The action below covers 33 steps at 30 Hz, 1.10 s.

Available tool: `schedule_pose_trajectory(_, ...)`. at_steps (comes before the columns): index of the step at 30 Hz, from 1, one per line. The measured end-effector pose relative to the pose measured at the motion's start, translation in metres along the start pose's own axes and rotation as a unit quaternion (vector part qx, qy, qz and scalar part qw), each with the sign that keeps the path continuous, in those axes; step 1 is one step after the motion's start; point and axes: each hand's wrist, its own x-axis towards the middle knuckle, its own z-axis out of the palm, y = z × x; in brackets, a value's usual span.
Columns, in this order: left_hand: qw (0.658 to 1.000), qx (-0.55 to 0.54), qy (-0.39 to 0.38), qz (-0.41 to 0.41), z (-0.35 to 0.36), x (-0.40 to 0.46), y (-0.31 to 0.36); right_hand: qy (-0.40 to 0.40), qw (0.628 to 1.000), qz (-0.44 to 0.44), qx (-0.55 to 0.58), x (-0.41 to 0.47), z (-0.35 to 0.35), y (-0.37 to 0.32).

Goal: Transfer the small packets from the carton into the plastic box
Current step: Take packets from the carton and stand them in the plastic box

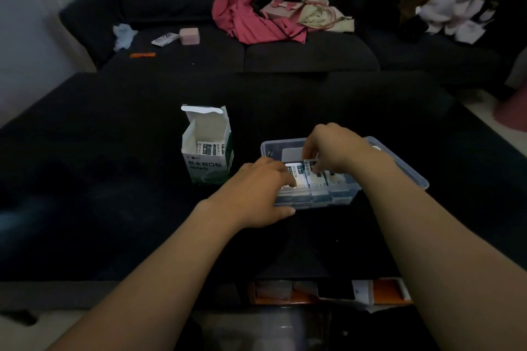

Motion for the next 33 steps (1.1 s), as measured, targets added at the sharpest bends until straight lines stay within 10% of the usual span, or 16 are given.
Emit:
schedule_pose_trajectory(12, 0.999, -0.013, 0.035, 0.013, -0.009, -0.003, -0.001, -0.011, 0.999, 0.007, 0.035, -0.004, -0.016, -0.002)
schedule_pose_trajectory(15, 0.963, -0.128, 0.236, -0.034, -0.033, -0.013, -0.003, 0.132, 0.982, -0.068, 0.117, -0.016, -0.046, -0.016)
schedule_pose_trajectory(18, 0.822, -0.174, 0.506, -0.197, -0.057, -0.028, -0.033, 0.144, 0.936, -0.172, 0.272, -0.034, -0.057, -0.061)
schedule_pose_trajectory(20, 0.783, -0.192, 0.472, -0.356, -0.063, -0.039, -0.064, 0.086, 0.930, -0.216, 0.283, -0.037, -0.046, -0.094)
schedule_pose_trajectory(23, 0.815, -0.206, 0.249, -0.481, -0.046, -0.045, -0.094, 0.057, 0.950, -0.226, 0.209, -0.025, -0.025, -0.121)
schedule_pose_trajectory(28, 0.800, -0.375, 0.193, -0.427, -0.026, -0.042, -0.090, 0.046, 0.982, -0.155, 0.101, -0.008, -0.005, -0.133)
schedule_pose_trajectory(33, 0.894, -0.185, 0.294, -0.282, -0.035, -0.051, -0.076, 0.108, 0.978, -0.137, 0.114, -0.004, 0.000, -0.134)
